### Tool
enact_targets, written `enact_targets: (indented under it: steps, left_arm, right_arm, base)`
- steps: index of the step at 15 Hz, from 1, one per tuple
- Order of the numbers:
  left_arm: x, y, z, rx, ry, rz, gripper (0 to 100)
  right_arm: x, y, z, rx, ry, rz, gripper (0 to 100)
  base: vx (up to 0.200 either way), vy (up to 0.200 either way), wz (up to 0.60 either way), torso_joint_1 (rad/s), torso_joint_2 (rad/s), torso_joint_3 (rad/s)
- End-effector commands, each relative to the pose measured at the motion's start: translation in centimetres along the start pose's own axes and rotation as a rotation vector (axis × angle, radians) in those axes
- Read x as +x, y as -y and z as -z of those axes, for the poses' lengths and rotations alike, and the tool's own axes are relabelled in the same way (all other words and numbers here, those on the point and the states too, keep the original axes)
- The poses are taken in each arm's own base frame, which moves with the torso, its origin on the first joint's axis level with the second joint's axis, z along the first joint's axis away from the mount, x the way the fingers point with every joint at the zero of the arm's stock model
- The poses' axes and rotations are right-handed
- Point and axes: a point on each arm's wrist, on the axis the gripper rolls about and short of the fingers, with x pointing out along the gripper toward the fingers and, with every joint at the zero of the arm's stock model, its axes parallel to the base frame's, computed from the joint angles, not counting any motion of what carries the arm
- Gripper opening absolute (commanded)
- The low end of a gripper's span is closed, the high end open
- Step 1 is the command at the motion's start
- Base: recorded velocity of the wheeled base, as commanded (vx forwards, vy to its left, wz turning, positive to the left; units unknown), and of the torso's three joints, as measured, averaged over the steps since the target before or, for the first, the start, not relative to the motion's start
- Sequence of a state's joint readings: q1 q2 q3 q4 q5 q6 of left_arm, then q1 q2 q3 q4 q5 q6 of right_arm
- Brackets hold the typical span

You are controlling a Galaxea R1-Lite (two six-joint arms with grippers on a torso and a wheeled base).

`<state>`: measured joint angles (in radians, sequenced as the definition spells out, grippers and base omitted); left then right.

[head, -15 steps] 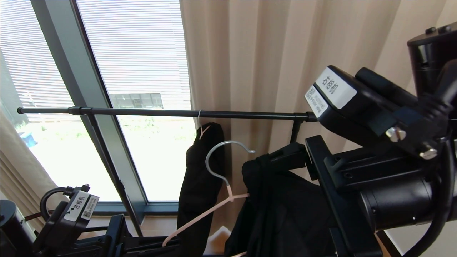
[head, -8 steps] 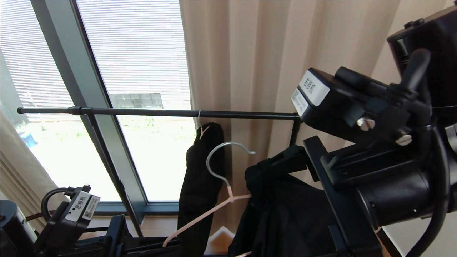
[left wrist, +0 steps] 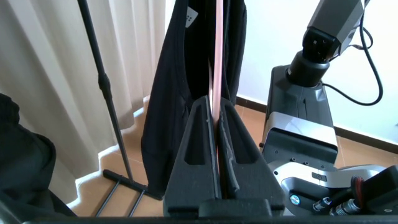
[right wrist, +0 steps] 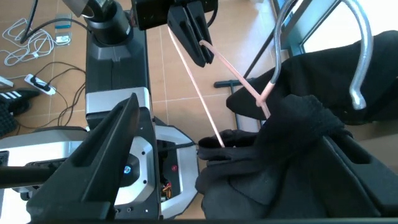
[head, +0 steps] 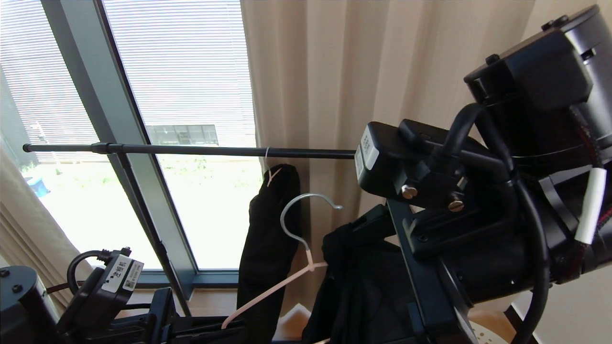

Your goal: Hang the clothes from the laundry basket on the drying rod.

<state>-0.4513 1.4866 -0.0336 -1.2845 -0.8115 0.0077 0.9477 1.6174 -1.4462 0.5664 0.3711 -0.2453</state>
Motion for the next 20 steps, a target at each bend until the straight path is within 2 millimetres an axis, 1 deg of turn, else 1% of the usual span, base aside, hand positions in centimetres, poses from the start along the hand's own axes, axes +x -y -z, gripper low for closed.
enact_targets:
  steps: [1, 4, 6, 11, 15, 20]
  left_arm:
    - [0.0, -0.1, 0.1, -0.005, -0.004, 0.0, 0]
    - [0.1, 0.0, 0.2, -0.008, -0.01, 0.003, 0]
    - [0.2, -0.1, 0.4, -0.013, -0.016, 0.003, 0]
    - [0.4, -0.5, 0.8, -0.035, -0.036, 0.0, 0]
    - [0.8, -0.9, 1.5, -0.035, -0.036, 0.0, 0]
    - [1.5, -2.0, 1.8, -0.011, -0.007, -0.014, 0]
  right_arm:
    - [0.2, 0.3, -0.7, 0.004, -0.02, 0.018, 100]
    - [0.2, 0.6, -1.3, 0.014, -0.062, 0.061, 100]
    - [0.8, 0.8, -1.4, 0.021, -0.086, 0.061, 100]
    - [1.7, 1.0, -0.6, 0.016, -0.138, 0.053, 100]
    - [1.8, 1.1, -0.4, 0.001, -0.163, 0.091, 100]
    - [2.2, 0.9, -0.4, -0.007, -0.196, 0.124, 100]
  base:
    - [0.0, 0.0, 0.0, 0.0, 0.0, 0.0]
    - [0.0, 0.0, 0.0, 0.0, 0.0, 0.0]
    - [0.0, 0.0, 0.0, 0.0, 0.0, 0.0]
    - [0.0, 0.0, 0.0, 0.0, 0.0, 0.0]
    - [0.0, 0.0, 0.0, 0.0, 0.0, 0.0]
    - [0.0, 0.0, 0.0, 0.0, 0.0, 0.0]
